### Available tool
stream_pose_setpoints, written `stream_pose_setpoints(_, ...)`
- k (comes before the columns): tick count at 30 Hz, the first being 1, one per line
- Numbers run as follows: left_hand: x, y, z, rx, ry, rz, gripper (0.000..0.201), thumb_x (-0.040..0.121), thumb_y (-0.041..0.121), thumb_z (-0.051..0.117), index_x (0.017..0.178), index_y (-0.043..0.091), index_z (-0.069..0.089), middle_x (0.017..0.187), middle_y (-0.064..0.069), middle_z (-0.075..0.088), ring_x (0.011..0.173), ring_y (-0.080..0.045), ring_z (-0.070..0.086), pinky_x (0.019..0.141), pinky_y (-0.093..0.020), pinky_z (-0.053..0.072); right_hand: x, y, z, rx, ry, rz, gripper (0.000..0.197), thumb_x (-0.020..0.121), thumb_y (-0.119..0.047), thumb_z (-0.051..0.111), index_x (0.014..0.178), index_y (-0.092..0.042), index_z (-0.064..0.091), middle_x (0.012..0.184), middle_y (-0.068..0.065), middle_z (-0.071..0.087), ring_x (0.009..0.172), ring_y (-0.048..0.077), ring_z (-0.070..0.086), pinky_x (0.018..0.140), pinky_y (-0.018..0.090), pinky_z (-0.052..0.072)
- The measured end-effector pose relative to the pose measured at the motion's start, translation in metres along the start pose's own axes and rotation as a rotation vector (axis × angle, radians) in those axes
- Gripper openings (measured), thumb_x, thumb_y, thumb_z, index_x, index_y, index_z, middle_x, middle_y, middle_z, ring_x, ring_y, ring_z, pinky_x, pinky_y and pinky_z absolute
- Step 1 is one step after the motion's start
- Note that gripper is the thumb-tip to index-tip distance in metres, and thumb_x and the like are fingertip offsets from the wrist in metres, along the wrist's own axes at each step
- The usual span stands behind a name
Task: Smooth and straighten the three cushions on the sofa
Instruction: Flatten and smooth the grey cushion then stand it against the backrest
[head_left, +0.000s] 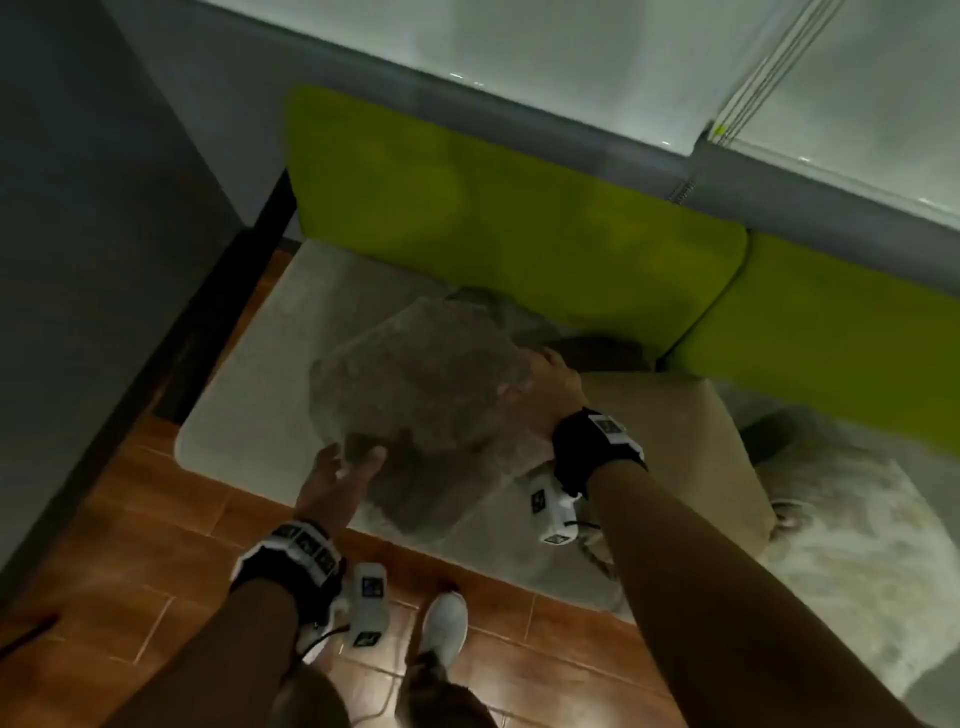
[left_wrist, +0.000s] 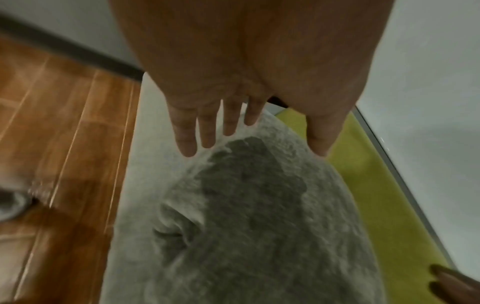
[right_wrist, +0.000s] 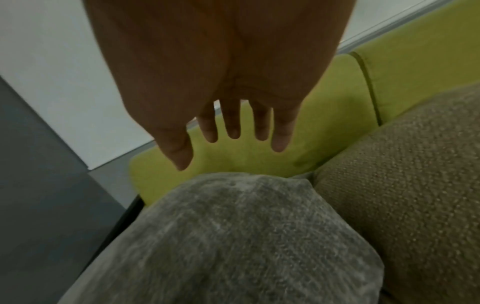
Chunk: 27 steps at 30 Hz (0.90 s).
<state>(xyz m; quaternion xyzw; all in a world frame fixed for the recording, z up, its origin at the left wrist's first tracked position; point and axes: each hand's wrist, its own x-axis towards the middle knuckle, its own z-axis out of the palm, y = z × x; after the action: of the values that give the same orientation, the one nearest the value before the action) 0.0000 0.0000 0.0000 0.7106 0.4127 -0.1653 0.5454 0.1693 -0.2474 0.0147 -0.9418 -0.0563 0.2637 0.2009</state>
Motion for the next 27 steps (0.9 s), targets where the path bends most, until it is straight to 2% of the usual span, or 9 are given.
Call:
stream_pose_setpoints(4, 0.015, 0.011, 0.029, 0.036, -0.103, 0.036, 0.101, 0.06, 0.058, 0.084, 0.143, 0.024, 0.037, 0.135, -0.006, 0.052, 0.125, -0.034, 0.051, 0.104, -0.048, 0.045, 0.001, 0.012, 0.003, 0.263, -0.083, 0.18, 0.098, 0.089, -0.06, 0.066, 0.163, -0.026, 0.011, 0.172, -0.001, -0.006, 0.154, 0.036, 0.018, 0.118, 0.053, 0.033)
stream_pose_setpoints(5, 0.022, 0.008, 0.03, 0.02, -0.071, 0.002, 0.112, 0.051, 0.063, 0.086, 0.142, 0.023, 0.034, 0.138, -0.009, 0.051, 0.124, -0.036, 0.053, 0.101, -0.05, 0.048, -0.002, 0.017, 0.005, 0.283, -0.121, 0.188, 0.104, 0.088, -0.061, 0.068, 0.164, -0.025, 0.006, 0.172, 0.002, -0.005, 0.154, 0.035, 0.018, 0.118, 0.051, 0.031)
stream_pose_setpoints(8, 0.037, -0.005, 0.026, 0.093, 0.0, -0.162, 0.133, 0.042, 0.075, 0.083, 0.147, 0.012, 0.031, 0.145, -0.016, 0.047, 0.125, -0.04, 0.053, 0.101, -0.052, 0.048, -0.004, 0.032, 0.022, 0.333, -0.171, 0.26, 0.116, 0.081, -0.074, 0.064, 0.162, -0.031, -0.007, 0.166, 0.014, 0.025, 0.147, 0.041, 0.035, 0.117, 0.052, 0.036)
stream_pose_setpoints(12, 0.034, -0.012, 0.028, 0.168, -0.084, -0.149, 0.121, 0.03, 0.086, 0.076, 0.131, 0.021, 0.059, 0.127, -0.006, 0.065, 0.115, -0.031, 0.061, 0.103, -0.047, 0.047, -0.022, 0.041, 0.044, 0.366, -0.205, 0.313, 0.121, 0.078, -0.081, 0.06, 0.161, -0.03, -0.011, 0.165, 0.012, 0.031, 0.146, 0.042, 0.035, 0.119, 0.053, 0.034)
stream_pose_setpoints(14, 0.025, -0.007, 0.025, 0.179, -0.098, -0.139, 0.114, 0.036, 0.081, 0.079, 0.131, 0.022, 0.059, 0.129, -0.007, 0.065, 0.116, -0.032, 0.06, 0.105, -0.047, 0.045, -0.031, 0.045, 0.049, 0.362, -0.218, 0.316, 0.121, 0.076, -0.085, 0.059, 0.162, -0.03, -0.007, 0.166, 0.01, 0.027, 0.148, 0.04, 0.031, 0.121, 0.054, 0.031)
stream_pose_setpoints(17, 0.011, 0.004, 0.02, 0.203, -0.099, -0.067, 0.088, 0.069, 0.055, 0.081, 0.143, 0.023, 0.047, 0.138, -0.005, 0.056, 0.125, -0.03, 0.053, 0.103, -0.039, 0.041, -0.037, 0.045, 0.052, 0.36, -0.235, 0.343, 0.122, 0.071, -0.088, 0.059, 0.162, -0.035, -0.003, 0.168, 0.008, 0.021, 0.151, 0.04, 0.025, 0.122, 0.057, 0.026)
stream_pose_setpoints(20, 0.013, 0.022, 0.017, 0.164, -0.156, 0.051, 0.072, 0.081, 0.037, 0.078, 0.143, 0.028, 0.044, 0.124, 0.001, 0.054, 0.115, -0.022, 0.052, 0.093, -0.032, 0.04, -0.04, 0.043, 0.052, 0.429, -0.219, 0.34, 0.133, 0.054, -0.095, 0.062, 0.158, -0.045, -0.004, 0.165, 0.006, 0.028, 0.147, 0.039, 0.033, 0.118, 0.059, 0.033)
stream_pose_setpoints(23, 0.025, 0.032, 0.012, 0.149, -0.248, 0.057, 0.089, 0.065, 0.048, 0.086, 0.141, 0.041, 0.041, 0.13, 0.007, 0.054, 0.126, -0.025, 0.052, 0.104, -0.045, 0.045, -0.05, 0.033, 0.056, 0.546, -0.206, 0.377, 0.143, 0.046, -0.094, 0.07, 0.154, -0.051, -0.013, 0.163, 0.005, 0.034, 0.144, 0.041, 0.038, 0.116, 0.058, 0.037)
stream_pose_setpoints(27, 0.046, 0.031, -0.011, 0.225, -0.24, 0.046, 0.124, 0.045, 0.063, 0.09, 0.15, 0.026, 0.033, 0.132, 0.002, 0.059, 0.121, -0.023, 0.057, 0.106, -0.049, 0.045, -0.075, 0.019, 0.077, 0.639, -0.213, 0.457, 0.14, 0.066, -0.079, 0.075, 0.156, -0.036, -0.024, 0.167, 0.01, 0.025, 0.143, 0.04, 0.041, 0.117, 0.05, 0.038)
